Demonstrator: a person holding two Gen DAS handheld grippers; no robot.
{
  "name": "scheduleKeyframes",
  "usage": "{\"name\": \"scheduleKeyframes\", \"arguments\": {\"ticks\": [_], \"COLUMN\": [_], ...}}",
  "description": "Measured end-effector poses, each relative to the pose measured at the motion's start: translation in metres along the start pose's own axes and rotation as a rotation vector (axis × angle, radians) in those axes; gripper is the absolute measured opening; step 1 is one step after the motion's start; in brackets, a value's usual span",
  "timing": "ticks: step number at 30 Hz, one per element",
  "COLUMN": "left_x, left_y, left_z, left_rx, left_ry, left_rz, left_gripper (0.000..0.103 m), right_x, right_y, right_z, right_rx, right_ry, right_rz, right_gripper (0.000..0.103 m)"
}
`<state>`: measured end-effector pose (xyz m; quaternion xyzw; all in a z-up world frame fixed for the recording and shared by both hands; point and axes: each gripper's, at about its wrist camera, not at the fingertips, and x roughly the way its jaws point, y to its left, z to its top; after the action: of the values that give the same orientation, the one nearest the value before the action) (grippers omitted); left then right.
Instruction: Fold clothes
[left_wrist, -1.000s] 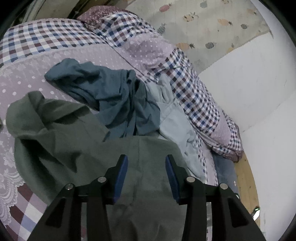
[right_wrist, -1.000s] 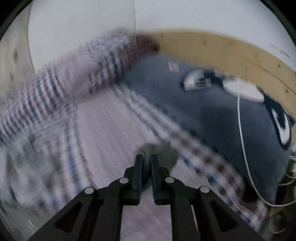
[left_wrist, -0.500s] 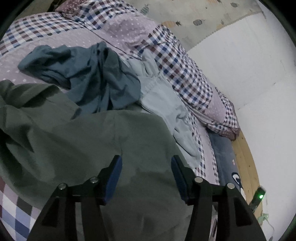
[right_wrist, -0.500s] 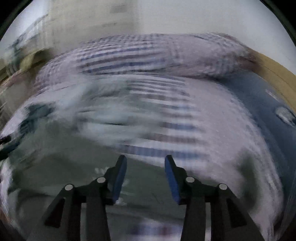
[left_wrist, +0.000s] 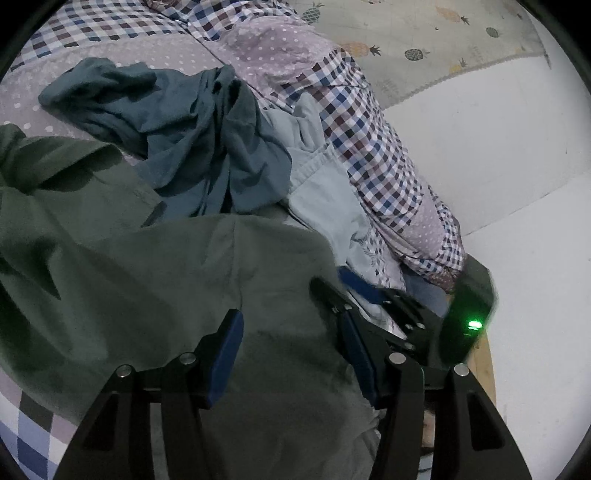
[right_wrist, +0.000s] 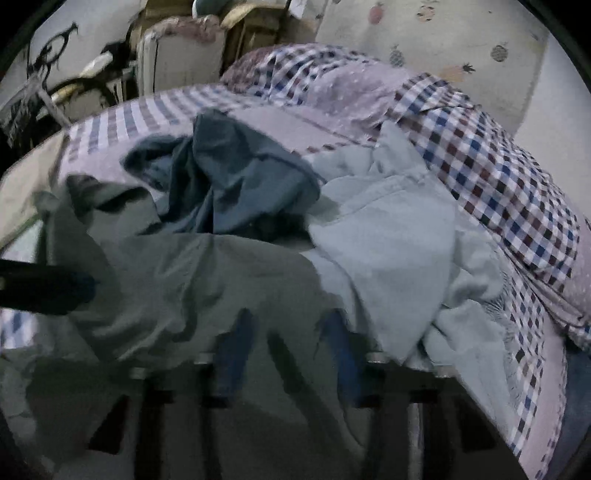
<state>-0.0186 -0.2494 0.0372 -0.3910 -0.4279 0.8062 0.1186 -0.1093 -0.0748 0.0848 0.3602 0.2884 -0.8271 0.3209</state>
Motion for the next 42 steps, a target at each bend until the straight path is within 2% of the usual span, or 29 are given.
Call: {"name": "scheduleKeyframes", "arguments": {"ticks": [1, 5, 8, 12, 15, 17, 20, 23, 27, 30, 32, 34, 35, 38, 40, 42], "left_x": [-0.002, -0.01, -0.013, -0.008, 0.0, 0.005, 0.004, -0.001, 0.005, 0.01, 0.009, 0.0, -0.006, -0.021, -0.029, -0.037], "left_y": [0.001, 0.008, 0.012, 0.008, 0.0, -0.005, -0.017, -0.036, -0.076, -0.098, -0.102, -0.102, -0.098, -0.072, -0.046, -0.031], "left_z": [0.0, 0.002, 0.002, -0.006, -0.015, -0.019, -0.022, -0.027, -0.054, -0.081, -0.091, -0.094, -0.088, -0.056, -0.031, -0.019], "left_rx": [-0.002, -0.016, -0.016, 0.018, 0.064, 0.099, 0.171, 0.298, 0.564, 0.775, 0.85, 0.897, 0.878, 0.726, 0.57, 0.496], "left_ry": [-0.003, -0.012, 0.003, 0.051, 0.099, 0.119, 0.117, 0.106, 0.153, 0.174, 0.16, 0.111, 0.08, -0.028, -0.037, -0.015], "left_rz": [0.002, 0.003, 0.007, 0.015, 0.039, 0.057, 0.069, 0.054, -0.004, 0.055, 0.099, 0.13, 0.147, 0.265, 0.332, 0.304], "left_gripper": [0.059, 0.059, 0.059, 0.059, 0.059, 0.059, 0.059, 0.059, 0.059, 0.059, 0.059, 0.059, 0.059, 0.059, 0.059, 0.059], "right_x": [0.005, -0.029, -0.059, -0.079, -0.097, -0.108, -0.121, -0.128, -0.137, -0.145, -0.151, -0.154, -0.156, -0.158, -0.155, -0.153], "right_y": [0.004, 0.032, 0.06, 0.089, 0.105, 0.103, 0.081, 0.048, 0.01, -0.012, -0.023, -0.032, -0.037, -0.051, -0.06, -0.064], "right_z": [0.002, -0.02, -0.054, -0.098, -0.119, -0.125, -0.124, -0.126, -0.142, -0.167, -0.182, -0.196, -0.204, -0.226, -0.234, -0.237], "right_rx": [-0.013, -0.09, -0.127, -0.121, -0.143, -0.132, -0.062, 0.084, 0.269, 0.4, 0.453, 0.48, 0.495, 0.561, 0.6, 0.61], "right_ry": [-0.001, -0.117, -0.13, -0.066, -0.034, -0.041, -0.062, -0.092, -0.146, -0.188, -0.206, -0.224, -0.236, -0.28, -0.289, -0.288], "right_rz": [-0.03, -0.074, -0.022, 0.08, 0.189, 0.242, 0.25, 0.237, 0.193, 0.163, 0.143, 0.133, 0.125, 0.122, 0.128, 0.137], "right_gripper": [0.005, 0.005, 0.005, 0.01, 0.021, 0.042, 0.044, 0.049, 0.053, 0.055, 0.055, 0.056, 0.056, 0.056, 0.056, 0.056]}}
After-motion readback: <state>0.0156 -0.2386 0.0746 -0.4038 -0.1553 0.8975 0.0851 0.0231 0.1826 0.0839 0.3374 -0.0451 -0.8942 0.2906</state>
